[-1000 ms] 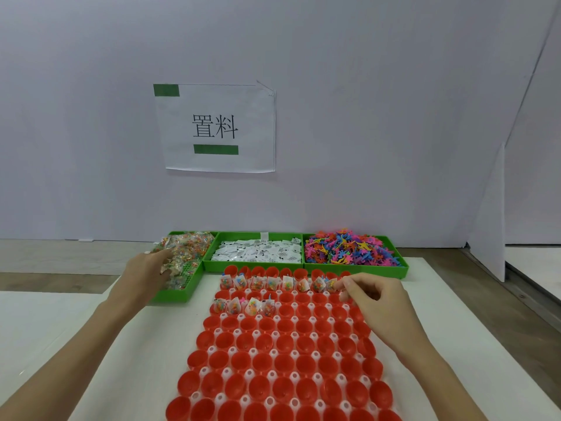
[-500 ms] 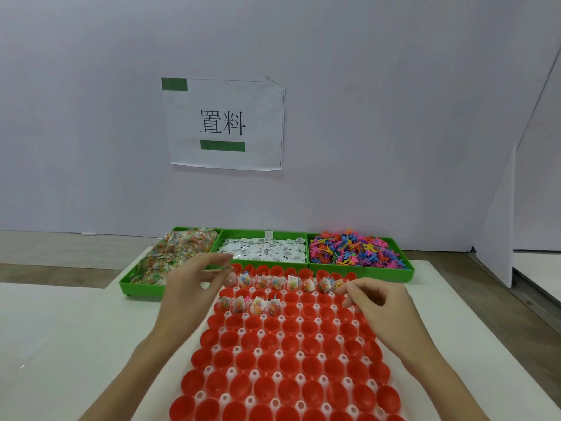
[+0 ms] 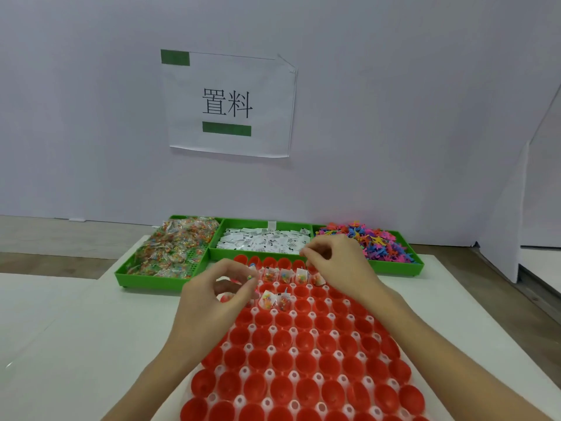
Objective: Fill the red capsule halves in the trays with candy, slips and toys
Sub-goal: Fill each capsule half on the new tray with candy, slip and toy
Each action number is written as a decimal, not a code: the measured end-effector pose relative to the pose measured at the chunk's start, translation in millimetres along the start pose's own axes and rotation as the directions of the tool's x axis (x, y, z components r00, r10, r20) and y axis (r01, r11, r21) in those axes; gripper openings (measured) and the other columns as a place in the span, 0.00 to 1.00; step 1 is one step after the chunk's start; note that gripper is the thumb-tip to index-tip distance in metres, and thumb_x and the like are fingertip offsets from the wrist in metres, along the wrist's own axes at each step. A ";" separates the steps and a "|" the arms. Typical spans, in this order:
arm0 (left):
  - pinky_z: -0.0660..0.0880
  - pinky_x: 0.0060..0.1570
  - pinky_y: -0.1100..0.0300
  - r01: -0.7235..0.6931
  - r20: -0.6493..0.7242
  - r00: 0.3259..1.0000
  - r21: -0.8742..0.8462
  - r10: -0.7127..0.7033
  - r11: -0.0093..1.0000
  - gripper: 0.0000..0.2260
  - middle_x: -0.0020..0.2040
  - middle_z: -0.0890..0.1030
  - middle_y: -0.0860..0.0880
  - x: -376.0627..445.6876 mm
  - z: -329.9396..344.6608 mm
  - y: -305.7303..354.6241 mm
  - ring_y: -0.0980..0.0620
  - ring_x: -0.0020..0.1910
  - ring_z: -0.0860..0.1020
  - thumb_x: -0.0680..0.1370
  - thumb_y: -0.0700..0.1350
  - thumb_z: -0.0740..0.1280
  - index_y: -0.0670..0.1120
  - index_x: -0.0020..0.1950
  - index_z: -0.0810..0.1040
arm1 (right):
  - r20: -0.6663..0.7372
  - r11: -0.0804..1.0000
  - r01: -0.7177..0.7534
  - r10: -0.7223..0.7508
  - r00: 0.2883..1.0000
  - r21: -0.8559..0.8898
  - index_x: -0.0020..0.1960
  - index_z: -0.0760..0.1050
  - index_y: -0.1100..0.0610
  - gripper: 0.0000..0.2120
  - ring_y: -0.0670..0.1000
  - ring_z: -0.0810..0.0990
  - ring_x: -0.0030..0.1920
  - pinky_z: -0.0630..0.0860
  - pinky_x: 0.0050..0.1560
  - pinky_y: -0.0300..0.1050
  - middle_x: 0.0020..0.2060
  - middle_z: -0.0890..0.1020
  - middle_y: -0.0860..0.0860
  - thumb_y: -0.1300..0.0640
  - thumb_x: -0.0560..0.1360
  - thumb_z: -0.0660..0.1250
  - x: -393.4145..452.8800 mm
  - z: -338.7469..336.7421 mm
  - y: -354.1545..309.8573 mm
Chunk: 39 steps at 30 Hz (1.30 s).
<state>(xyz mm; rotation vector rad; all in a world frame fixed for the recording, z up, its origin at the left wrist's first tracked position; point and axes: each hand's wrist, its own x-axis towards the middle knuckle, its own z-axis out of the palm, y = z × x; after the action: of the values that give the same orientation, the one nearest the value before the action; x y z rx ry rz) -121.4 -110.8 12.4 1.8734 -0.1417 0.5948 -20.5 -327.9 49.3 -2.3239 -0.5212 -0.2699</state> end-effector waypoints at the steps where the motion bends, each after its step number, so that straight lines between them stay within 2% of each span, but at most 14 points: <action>1: 0.83 0.46 0.52 0.025 0.002 1.000 -0.026 -0.025 0.999 0.04 0.43 0.85 0.50 -0.9 1.1 -0.1 0.49 0.39 0.86 0.76 0.39 0.76 0.48 0.46 0.84 | 0.005 0.999 0.016 -0.016 1.000 -0.036 0.51 0.86 0.54 0.07 0.40 0.82 0.40 0.77 0.48 0.32 0.39 0.86 0.44 0.56 0.80 0.69 14.7 5.0 -1.0; 4: 0.83 0.49 0.43 0.058 0.018 0.998 -0.102 -0.056 0.993 0.04 0.41 0.86 0.47 -1.4 2.0 -1.1 0.46 0.40 0.86 0.74 0.38 0.77 0.46 0.44 0.84 | 0.042 0.986 0.038 -0.032 0.999 -0.164 0.56 0.85 0.59 0.09 0.49 0.84 0.48 0.80 0.56 0.44 0.50 0.87 0.53 0.59 0.81 0.68 57.4 23.7 -0.5; 10: 0.82 0.46 0.53 0.059 -0.009 0.998 -0.080 -0.060 0.995 0.06 0.40 0.86 0.48 3.6 -3.4 -10.2 0.49 0.38 0.85 0.73 0.39 0.78 0.49 0.42 0.85 | 0.226 0.896 0.034 0.075 0.971 -0.442 0.64 0.80 0.62 0.16 0.56 0.82 0.60 0.77 0.64 0.49 0.61 0.83 0.59 0.54 0.81 0.67 110.9 57.2 21.2; 12: 0.82 0.45 0.57 0.046 -0.013 0.999 -0.071 -0.047 0.996 0.06 0.39 0.86 0.49 4.9 -5.5 -11.3 0.50 0.38 0.85 0.73 0.40 0.78 0.50 0.42 0.84 | 0.261 0.860 0.046 0.103 0.960 -0.509 0.59 0.82 0.64 0.14 0.56 0.83 0.55 0.79 0.60 0.48 0.55 0.85 0.59 0.55 0.81 0.68 121.8 60.4 26.3; 13: 0.81 0.44 0.60 0.038 -0.018 0.999 -0.069 -0.039 0.997 0.07 0.38 0.86 0.49 5.5 -6.7 -10.6 0.51 0.37 0.85 0.73 0.40 0.78 0.51 0.42 0.84 | 0.268 0.848 0.054 0.105 0.958 -0.527 0.52 0.84 0.65 0.11 0.56 0.84 0.48 0.80 0.56 0.49 0.48 0.86 0.59 0.57 0.81 0.68 125.7 61.5 28.1; 15: 0.79 0.42 0.65 0.018 -0.030 0.999 -0.065 -0.020 0.998 0.07 0.38 0.86 0.50 7.2 -9.4 -9.2 0.53 0.37 0.84 0.73 0.41 0.79 0.52 0.42 0.84 | 0.258 0.839 0.077 0.077 0.963 -0.538 0.31 0.74 0.62 0.17 0.53 0.73 0.30 0.76 0.41 0.45 0.27 0.74 0.56 0.64 0.79 0.67 130.4 63.9 31.7; 17: 0.78 0.41 0.67 0.009 -0.040 0.999 -0.049 -0.011 0.999 0.06 0.39 0.86 0.52 8.8 -11.9 -8.7 0.53 0.38 0.84 0.73 0.43 0.79 0.53 0.43 0.84 | 0.274 0.818 0.154 0.005 0.962 -0.554 0.28 0.62 0.57 0.22 0.51 0.61 0.26 0.67 0.33 0.43 0.24 0.62 0.51 0.67 0.78 0.65 128.8 64.6 29.0; 19: 0.79 0.41 0.67 0.026 -0.048 0.998 -0.034 -0.027 0.999 0.06 0.40 0.86 0.52 9.3 -12.9 -9.5 0.53 0.38 0.84 0.73 0.43 0.79 0.53 0.43 0.84 | 0.295 0.794 0.211 -0.042 0.955 -0.571 0.28 0.61 0.56 0.22 0.50 0.62 0.26 0.65 0.31 0.42 0.24 0.63 0.51 0.65 0.78 0.64 125.4 65.6 28.9; 23: 0.80 0.41 0.65 0.042 -0.035 0.998 -0.023 -0.043 0.999 0.08 0.41 0.86 0.52 9.5 -13.9 -9.2 0.52 0.39 0.84 0.73 0.42 0.79 0.54 0.42 0.84 | 0.206 0.838 0.181 -0.084 0.975 -0.514 0.32 0.71 0.60 0.18 0.49 0.72 0.30 0.77 0.40 0.46 0.29 0.73 0.52 0.61 0.81 0.63 120.8 65.6 33.8; 26: 0.80 0.43 0.63 0.057 -0.020 0.998 -0.039 -0.058 0.998 0.06 0.41 0.87 0.52 9.8 -15.0 -8.8 0.51 0.40 0.85 0.73 0.43 0.79 0.53 0.42 0.84 | 0.141 0.884 0.169 -0.118 0.983 -0.435 0.45 0.79 0.62 0.12 0.54 0.79 0.40 0.78 0.43 0.48 0.40 0.81 0.55 0.57 0.82 0.62 113.6 59.2 32.0; 29: 0.81 0.45 0.63 0.103 0.002 0.995 -0.126 -0.103 0.987 0.04 0.42 0.88 0.50 8.7 -15.7 -4.8 0.51 0.42 0.86 0.73 0.44 0.79 0.50 0.46 0.86 | 0.084 0.953 0.157 -0.140 0.987 -0.259 0.46 0.78 0.56 0.09 0.52 0.80 0.38 0.80 0.41 0.48 0.38 0.82 0.51 0.56 0.83 0.62 96.5 42.4 23.6; 33: 0.80 0.44 0.66 0.157 0.057 0.987 -0.217 -0.147 0.964 0.06 0.40 0.88 0.47 4.4 -13.7 5.3 0.50 0.42 0.87 0.73 0.45 0.78 0.49 0.49 0.86 | 0.083 0.989 0.150 -0.149 0.985 -0.012 0.42 0.77 0.50 0.10 0.43 0.80 0.34 0.75 0.37 0.33 0.34 0.83 0.47 0.52 0.82 0.64 44.1 12.9 6.2; 36: 0.82 0.47 0.62 0.163 0.132 0.982 -0.261 -0.132 0.951 0.04 0.42 0.88 0.46 -2.2 -5.7 13.0 0.48 0.43 0.87 0.73 0.42 0.78 0.48 0.47 0.87 | 0.171 0.988 0.131 -0.143 0.975 0.084 0.44 0.77 0.50 0.09 0.45 0.82 0.37 0.80 0.43 0.40 0.37 0.84 0.46 0.53 0.83 0.64 -9.9 -5.0 -4.9; 39: 0.81 0.50 0.63 0.206 0.182 0.970 -0.280 -0.159 0.938 0.05 0.41 0.88 0.45 -9.1 5.1 18.9 0.47 0.44 0.87 0.73 0.41 0.77 0.43 0.46 0.85 | 0.163 0.983 0.126 -0.147 0.976 0.131 0.43 0.76 0.48 0.10 0.48 0.81 0.37 0.78 0.42 0.42 0.36 0.83 0.47 0.52 0.83 0.64 -62.5 -9.3 -13.1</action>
<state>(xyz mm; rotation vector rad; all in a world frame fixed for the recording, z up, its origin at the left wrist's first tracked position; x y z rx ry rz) -134.6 -124.3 22.8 1.6163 -0.1484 0.2794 -82.7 -343.9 43.0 -2.2089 -0.7645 -0.0995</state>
